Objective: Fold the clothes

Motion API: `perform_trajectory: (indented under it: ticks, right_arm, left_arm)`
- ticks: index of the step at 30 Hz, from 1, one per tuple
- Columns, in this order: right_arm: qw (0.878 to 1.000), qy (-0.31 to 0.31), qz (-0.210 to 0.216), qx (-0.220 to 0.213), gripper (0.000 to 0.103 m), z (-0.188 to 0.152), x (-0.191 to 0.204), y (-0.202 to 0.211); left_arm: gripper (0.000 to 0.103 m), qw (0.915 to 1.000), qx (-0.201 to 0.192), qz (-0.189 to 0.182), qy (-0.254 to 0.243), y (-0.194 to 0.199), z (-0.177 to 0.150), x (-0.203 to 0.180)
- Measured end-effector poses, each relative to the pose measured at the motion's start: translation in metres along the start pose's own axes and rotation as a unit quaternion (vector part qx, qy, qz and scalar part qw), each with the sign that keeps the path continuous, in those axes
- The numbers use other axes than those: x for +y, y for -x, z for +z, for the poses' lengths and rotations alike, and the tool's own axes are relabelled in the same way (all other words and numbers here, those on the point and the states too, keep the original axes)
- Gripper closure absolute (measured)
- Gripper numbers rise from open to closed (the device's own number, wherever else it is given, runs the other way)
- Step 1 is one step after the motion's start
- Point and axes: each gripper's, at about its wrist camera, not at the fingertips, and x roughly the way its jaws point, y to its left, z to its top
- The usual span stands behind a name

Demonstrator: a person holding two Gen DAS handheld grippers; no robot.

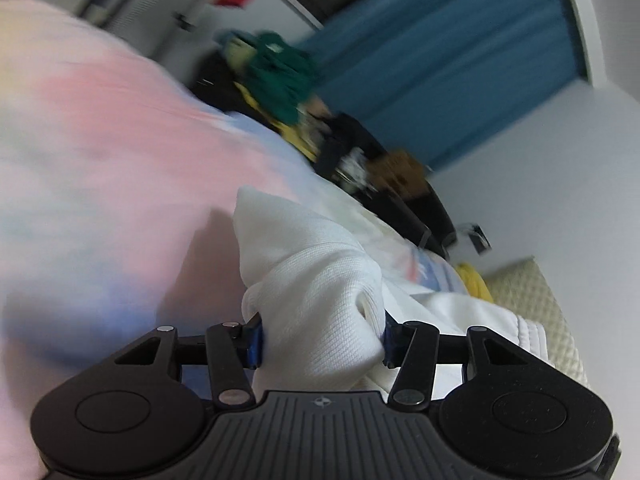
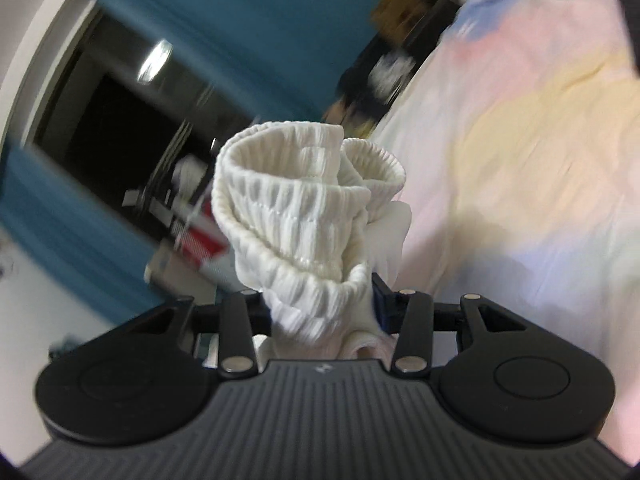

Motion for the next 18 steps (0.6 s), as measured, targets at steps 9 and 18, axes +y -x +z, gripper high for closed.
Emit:
perform_trajectory:
  ticks: [9, 18]
  right_arm:
    - [0.991, -0.068, -0.033, -0.11, 0.058, 0.049, -0.111, -0.019]
    - [0.983, -0.126, -0.093, -0.094, 0.054, 0.023, -0.204, -0.045]
  left_arm:
    - [0.049, 0.9954, 0.055, -0.044, -0.064, -0.171, -0.018, -0.075]
    - [0.042, 0.9787, 0.088, -0.034, -0.182, -0.244, -0.065, -0.035]
